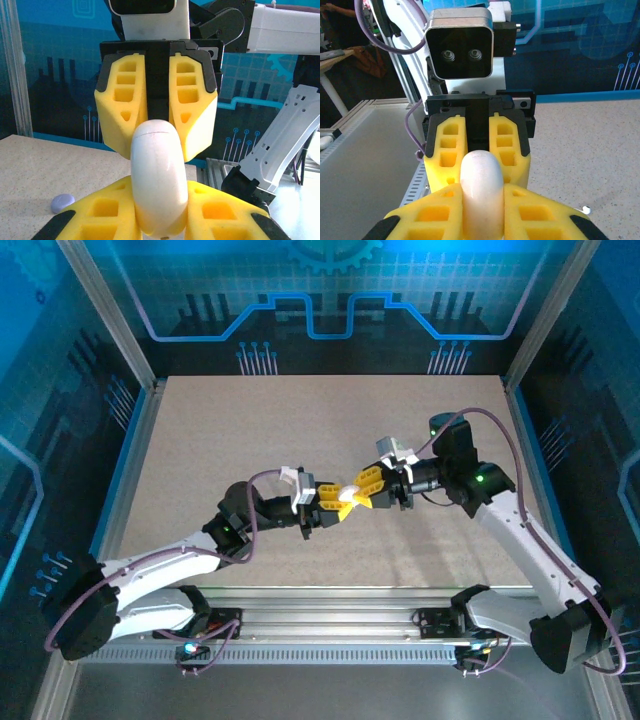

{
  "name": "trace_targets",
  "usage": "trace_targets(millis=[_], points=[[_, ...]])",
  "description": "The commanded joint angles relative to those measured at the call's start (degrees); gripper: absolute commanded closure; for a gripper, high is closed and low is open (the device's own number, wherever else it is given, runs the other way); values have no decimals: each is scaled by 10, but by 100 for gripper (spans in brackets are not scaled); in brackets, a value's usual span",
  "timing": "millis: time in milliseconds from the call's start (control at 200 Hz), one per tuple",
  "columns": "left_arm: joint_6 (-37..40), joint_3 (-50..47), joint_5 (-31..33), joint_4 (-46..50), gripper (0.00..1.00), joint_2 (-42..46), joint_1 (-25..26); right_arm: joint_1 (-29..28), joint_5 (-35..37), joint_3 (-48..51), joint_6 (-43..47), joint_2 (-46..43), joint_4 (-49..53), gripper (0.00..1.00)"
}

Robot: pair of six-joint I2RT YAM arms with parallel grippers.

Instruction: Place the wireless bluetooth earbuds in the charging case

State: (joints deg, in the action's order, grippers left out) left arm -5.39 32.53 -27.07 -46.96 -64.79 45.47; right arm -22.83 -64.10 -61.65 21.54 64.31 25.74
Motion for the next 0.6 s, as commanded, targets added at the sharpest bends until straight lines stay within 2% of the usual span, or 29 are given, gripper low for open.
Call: trace_targets(millis=[0, 55, 90, 185, 205, 330, 495, 595], points=[[15, 13, 0, -9, 80, 10, -3, -11, -30, -23, 30, 7, 44, 85], [15, 11, 3, -9, 77, 11, -4, -11, -26, -29, 39, 8, 58, 85], [16, 10, 6, -8, 72, 12, -4, -11, -20, -33, 45, 7, 66, 86], [18, 2, 23, -10, 44, 19, -4, -11, 0, -43, 56, 4, 86, 89], [19, 0, 26, -10, 41, 21, -4, -11, 6, -45, 57, 3, 89, 90], [50, -1, 34, 42, 37, 43, -4, -13, 62, -60, 66, -2, 118, 90], [137, 37, 39, 226, 35, 80, -3, -25, 114, -77, 83, -3, 159, 89], [176, 53, 44, 303, 35, 95, -3, -39, 139, -84, 103, -6, 180, 90]])
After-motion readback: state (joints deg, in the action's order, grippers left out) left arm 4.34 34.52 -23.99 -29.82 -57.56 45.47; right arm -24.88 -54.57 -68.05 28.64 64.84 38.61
